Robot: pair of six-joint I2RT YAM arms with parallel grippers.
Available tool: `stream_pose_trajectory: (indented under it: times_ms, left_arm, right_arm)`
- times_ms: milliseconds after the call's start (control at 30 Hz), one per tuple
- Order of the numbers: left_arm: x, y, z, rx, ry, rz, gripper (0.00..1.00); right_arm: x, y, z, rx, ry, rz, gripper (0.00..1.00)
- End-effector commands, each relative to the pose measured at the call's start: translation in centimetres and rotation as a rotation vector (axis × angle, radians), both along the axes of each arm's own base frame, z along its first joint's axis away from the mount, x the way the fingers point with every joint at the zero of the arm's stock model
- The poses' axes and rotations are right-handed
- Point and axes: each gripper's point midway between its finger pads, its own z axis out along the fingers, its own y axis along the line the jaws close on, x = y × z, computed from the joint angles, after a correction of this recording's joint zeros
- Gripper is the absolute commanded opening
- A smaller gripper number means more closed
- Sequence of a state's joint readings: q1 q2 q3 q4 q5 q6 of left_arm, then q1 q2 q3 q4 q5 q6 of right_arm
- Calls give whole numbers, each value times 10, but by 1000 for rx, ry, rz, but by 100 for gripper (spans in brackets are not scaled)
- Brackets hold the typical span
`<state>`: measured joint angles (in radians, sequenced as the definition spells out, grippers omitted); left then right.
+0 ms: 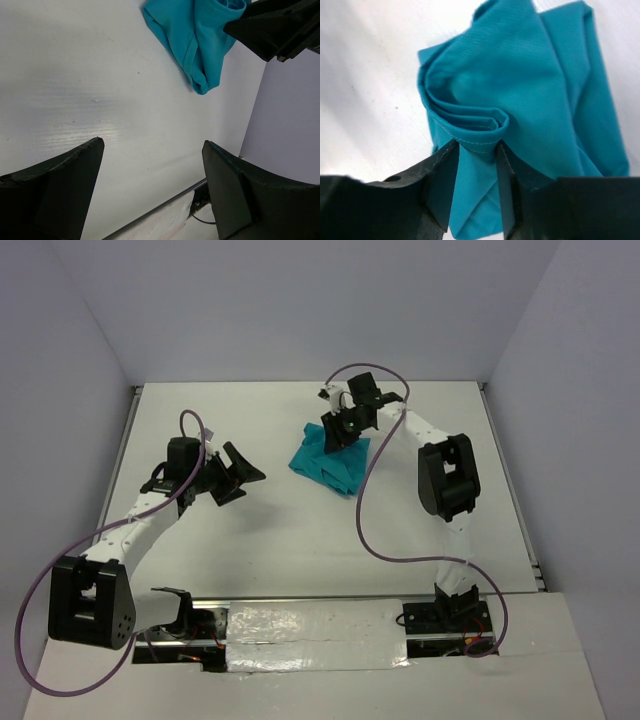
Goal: Fold and stack the t-shirts
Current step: Fold the long partially folded tshirt into a neat square
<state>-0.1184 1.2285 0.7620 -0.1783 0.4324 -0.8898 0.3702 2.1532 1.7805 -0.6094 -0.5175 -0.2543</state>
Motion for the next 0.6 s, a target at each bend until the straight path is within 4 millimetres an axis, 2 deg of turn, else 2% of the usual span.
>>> stream_pose_trajectory:
  times_ms: [0,100,200,367,467,567]
  left_arm:
    - [3,0,9,-7,-47,-6,93]
    - [3,0,8,-7,-44,-8,93]
    - [3,0,9,-8,-46,-12,93]
    - [4,1,13,2,-50,-12,93]
    - [3,1,12,-1,-51,-10,93]
    - [2,0,11,-6,-49,-11,93]
  right_arm:
    - [-11,18,29,72,-63,77,39]
    - [-20,26,37,95,-62,112,32]
    - [-30,37,34,98,-36,145,27]
    - [-50,61,35,117,-17,206,24]
    - [-61,76,32,119,1,229,28]
    - [-67,90,30,128,35,243,45]
